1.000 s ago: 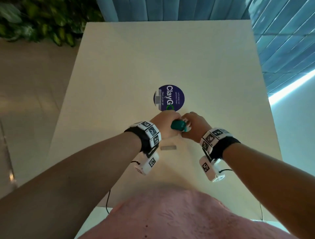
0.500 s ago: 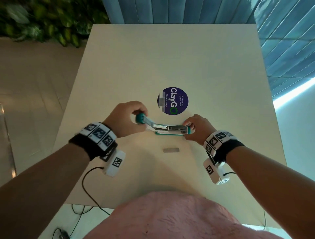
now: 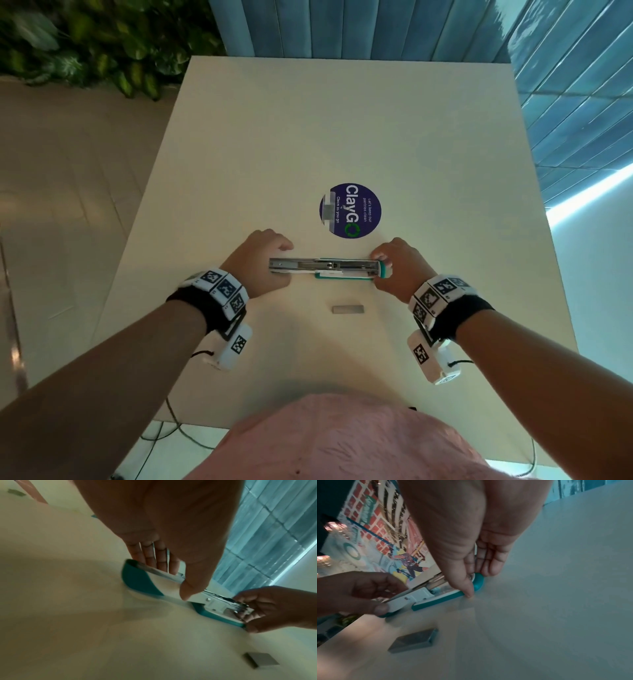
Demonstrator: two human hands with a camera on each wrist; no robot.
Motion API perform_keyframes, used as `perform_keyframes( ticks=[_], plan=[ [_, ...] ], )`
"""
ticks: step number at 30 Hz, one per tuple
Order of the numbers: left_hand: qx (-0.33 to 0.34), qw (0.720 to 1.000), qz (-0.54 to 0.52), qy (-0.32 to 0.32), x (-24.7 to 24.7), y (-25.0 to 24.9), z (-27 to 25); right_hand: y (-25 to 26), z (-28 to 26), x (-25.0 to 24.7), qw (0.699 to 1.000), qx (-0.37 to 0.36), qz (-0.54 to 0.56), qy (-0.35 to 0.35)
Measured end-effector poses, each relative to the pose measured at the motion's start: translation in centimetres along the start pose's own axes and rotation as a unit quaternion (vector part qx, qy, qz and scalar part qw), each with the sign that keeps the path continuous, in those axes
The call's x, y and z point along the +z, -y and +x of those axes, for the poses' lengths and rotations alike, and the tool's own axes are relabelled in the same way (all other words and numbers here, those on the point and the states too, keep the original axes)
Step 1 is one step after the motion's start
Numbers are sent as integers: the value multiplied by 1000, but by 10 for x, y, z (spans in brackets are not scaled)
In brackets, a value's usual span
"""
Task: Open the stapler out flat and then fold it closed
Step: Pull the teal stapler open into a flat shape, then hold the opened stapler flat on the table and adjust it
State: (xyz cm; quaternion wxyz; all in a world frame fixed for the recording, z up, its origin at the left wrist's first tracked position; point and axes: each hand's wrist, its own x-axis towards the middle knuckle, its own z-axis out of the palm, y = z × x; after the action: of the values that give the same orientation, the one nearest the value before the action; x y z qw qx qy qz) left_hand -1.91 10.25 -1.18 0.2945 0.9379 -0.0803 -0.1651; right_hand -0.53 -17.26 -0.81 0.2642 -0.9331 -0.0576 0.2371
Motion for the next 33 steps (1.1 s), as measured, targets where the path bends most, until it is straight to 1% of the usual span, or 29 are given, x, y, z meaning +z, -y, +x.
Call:
perform_keyframes(
  ticks=[2,3,4,6,8,10,11,14,18,19,22,24,25,28,33],
  plan=[
    [23,1000,-4,13,9,-11,6,7,-9,1,998,-42,0,-43],
    [33,999,-4,20,14,-15,9,12,-15,2,995,-83,2,-60],
    [40,999,-5,24,19,-19,11,18,-20,3,991,-122,-1,-57],
    [44,999,-22,18,26,-24,15,28,-30,10,984,-173,-42,6],
    [39,999,-34,10,32,-29,18,32,-34,21,972,-190,-113,77],
    [33,999,-36,7,36,-33,20,30,-35,30,966,-177,-147,116],
    [32,999,-38,5,37,-34,21,29,-35,33,968,-168,-141,121],
    [31,999,-44,0,39,-32,23,27,-35,36,977,-161,-100,103],
    [29,998,-54,-8,40,-30,23,24,-34,35,979,-166,-79,90],
    [29,998,-55,-8,41,-30,23,23,-34,33,981,-168,-65,72],
    [32,998,-62,-10,42,-28,23,25,-25,20,985,-167,-10,-30],
    [33,997,-63,-16,43,-28,23,26,-14,10,985,-157,-8,-71],
    [32,997,-64,-19,43,-28,23,27,-9,7,985,-152,-16,-75],
    [33,997,-65,-20,43,-28,23,26,-2,4,987,-141,-47,-56],
    [37,997,-71,-20,43,-29,22,26,0,4,990,-125,-53,-40]
  ],
)
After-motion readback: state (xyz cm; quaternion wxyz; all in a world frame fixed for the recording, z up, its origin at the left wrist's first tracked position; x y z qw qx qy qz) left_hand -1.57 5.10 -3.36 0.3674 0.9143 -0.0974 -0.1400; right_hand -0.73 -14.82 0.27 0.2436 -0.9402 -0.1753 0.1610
